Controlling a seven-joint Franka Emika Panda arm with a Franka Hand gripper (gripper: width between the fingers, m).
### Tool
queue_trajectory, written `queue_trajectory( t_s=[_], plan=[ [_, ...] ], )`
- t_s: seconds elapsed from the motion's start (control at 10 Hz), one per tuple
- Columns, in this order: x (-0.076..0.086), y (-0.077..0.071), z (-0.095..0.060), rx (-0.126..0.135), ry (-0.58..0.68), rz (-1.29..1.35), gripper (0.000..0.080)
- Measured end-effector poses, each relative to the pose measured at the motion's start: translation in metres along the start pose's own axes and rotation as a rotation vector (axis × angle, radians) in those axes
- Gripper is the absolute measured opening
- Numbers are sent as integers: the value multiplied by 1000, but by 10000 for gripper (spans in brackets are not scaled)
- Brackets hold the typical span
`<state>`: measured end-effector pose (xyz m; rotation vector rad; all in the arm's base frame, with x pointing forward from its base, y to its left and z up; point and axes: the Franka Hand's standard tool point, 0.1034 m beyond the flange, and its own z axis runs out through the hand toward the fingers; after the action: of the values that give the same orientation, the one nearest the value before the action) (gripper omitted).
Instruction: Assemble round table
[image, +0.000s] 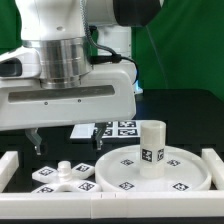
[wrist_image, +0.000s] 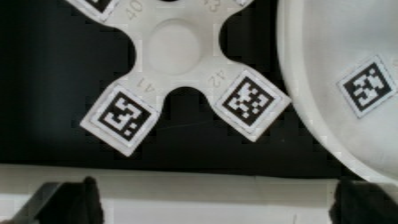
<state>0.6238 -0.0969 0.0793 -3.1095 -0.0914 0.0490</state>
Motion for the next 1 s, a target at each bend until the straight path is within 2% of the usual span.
queue_trajectory(
  t_s=[0.2,0.5,0.7,0.9,1.0],
  plan=[
    [-9,15,12,-2,-39,28,649],
    [6,14,23,0,-96,66,649],
    [-1,-1,22,20,-234,91,649],
    [-8,-3,26,52,-373,91,649],
    [-14,-4,25,76,-472,81,649]
  ],
)
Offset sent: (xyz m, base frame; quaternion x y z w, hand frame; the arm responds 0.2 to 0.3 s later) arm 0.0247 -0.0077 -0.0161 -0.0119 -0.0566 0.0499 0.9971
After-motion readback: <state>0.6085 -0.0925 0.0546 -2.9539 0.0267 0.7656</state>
